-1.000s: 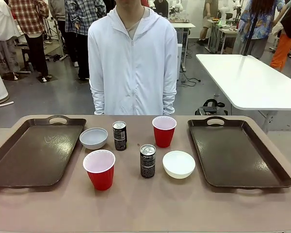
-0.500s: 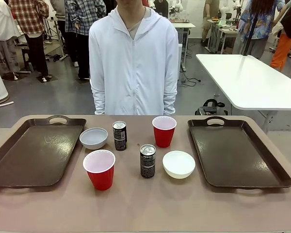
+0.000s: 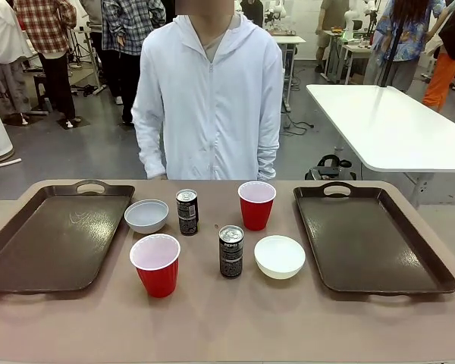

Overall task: Prepare tableware on both trays.
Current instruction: Pick up a Picnic Bowl from the table and place it on a Handle tray.

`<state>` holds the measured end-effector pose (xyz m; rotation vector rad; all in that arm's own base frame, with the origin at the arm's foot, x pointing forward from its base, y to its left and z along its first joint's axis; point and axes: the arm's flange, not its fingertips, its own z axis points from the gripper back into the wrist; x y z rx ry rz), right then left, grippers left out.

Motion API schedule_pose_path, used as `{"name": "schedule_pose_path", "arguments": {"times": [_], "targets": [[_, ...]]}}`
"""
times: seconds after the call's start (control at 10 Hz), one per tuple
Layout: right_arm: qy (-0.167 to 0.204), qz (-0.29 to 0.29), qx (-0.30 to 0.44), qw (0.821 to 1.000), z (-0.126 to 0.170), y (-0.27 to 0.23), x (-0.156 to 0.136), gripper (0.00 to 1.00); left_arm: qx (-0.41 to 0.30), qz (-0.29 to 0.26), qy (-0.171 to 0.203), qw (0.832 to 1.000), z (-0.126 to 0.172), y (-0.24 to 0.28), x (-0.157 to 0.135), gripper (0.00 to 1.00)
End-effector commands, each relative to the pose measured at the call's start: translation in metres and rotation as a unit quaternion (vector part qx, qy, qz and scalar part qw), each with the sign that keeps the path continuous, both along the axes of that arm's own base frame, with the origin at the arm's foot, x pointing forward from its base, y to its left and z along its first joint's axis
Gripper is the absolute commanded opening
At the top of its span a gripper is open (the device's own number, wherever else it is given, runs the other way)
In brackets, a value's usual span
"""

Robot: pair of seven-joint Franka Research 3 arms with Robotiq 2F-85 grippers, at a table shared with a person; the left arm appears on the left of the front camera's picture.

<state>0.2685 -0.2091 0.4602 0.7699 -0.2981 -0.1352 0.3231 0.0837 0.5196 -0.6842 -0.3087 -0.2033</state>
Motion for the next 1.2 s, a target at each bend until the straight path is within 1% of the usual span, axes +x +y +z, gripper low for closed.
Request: {"name": "schedule_pose_path", "arguments": {"times": [0.0,1.1], "targets": [[-0.001,0.001,0.004,1.000,-0.0005,0.0008,0.0017,1.00,-0.010,-0.005,-0.006,1.000,-0.0004,-0.0003,0.0003,1.00],[0.001,0.002,-0.001,1.000,-0.0003,0.0011,0.0010,1.00,-0.010,-0.005,-0.006,1.000,-0.0004,-0.0003,0.0003,1.00]]}}
